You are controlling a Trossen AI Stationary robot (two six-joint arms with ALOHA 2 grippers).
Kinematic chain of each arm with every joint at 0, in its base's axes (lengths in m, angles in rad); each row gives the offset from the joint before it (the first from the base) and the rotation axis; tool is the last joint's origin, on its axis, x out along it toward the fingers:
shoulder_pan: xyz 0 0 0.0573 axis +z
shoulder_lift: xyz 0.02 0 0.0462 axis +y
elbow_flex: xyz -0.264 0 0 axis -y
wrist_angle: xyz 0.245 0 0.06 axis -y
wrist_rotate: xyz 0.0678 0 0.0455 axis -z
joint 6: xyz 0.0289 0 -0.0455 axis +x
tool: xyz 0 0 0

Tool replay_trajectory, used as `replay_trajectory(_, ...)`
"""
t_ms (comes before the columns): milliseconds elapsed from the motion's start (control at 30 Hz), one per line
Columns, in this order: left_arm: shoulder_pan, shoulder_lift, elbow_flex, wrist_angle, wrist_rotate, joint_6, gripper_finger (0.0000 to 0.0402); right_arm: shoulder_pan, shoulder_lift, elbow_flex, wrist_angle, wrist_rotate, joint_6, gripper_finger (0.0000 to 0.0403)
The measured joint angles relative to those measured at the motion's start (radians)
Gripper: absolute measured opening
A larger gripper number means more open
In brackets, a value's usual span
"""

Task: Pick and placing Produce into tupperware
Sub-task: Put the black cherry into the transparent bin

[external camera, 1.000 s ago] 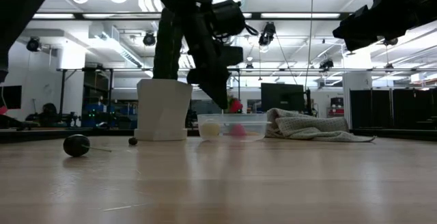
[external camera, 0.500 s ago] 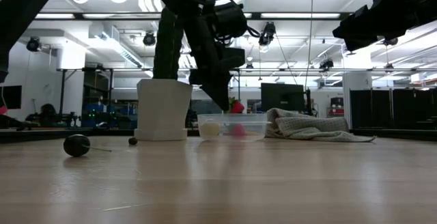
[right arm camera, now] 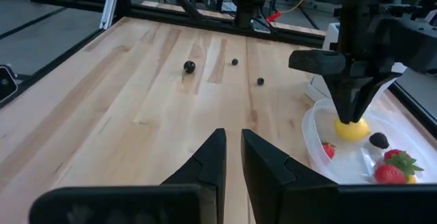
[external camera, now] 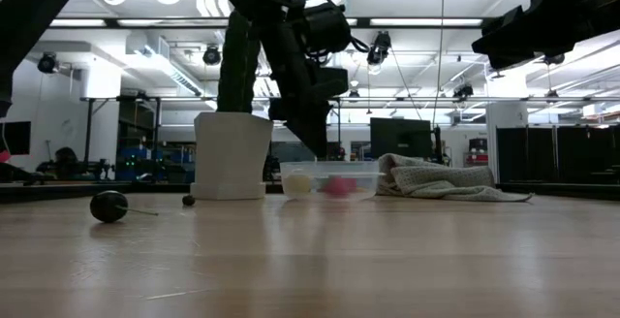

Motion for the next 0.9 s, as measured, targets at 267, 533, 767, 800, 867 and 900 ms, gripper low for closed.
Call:
replay_trajectory(267, -0.109, -0.12, 0.004, -0.019, 0.0, -0.002, 0.0056, 0.0, 0.0, 0.0, 0.0, 0.0, -0.013, 0.0038)
replay_trajectory(533, -0.359, -0.31, 0.004, -0.093, -0.154, -0.072, 0.0056, 0.0, 0.001, 0.0, 0.005, 0.0, 0.004, 0.0038)
replay_trajectory(767, -0.489, -0.391, -0.012, -0.201, -0.182, -0.296, 0.0057, 0.0, 0.002, 0.0, 0.004, 0.0, -0.113, 0.0038)
replay_trajectory(800, -0.503, -0.397, -0.023, -0.201, -0.18, -0.298, 0.0057, 0.0, 0.002, 0.0, 0.005, 0.0, -0.126, 0.0038)
replay_trajectory(867, -0.524, -0.402, -0.048, -0.206, -0.176, -0.277, 0.0057, 0.0, 0.002, 0.0, 0.007, 0.0, -0.141, 0.0038)
replay_trajectory(900, -0.53, -0.402, -0.061, -0.205, -0.167, -0.264, 0.0057, 0.0, 0.002, 0.0, 0.007, 0.0, -0.144, 0.0038)
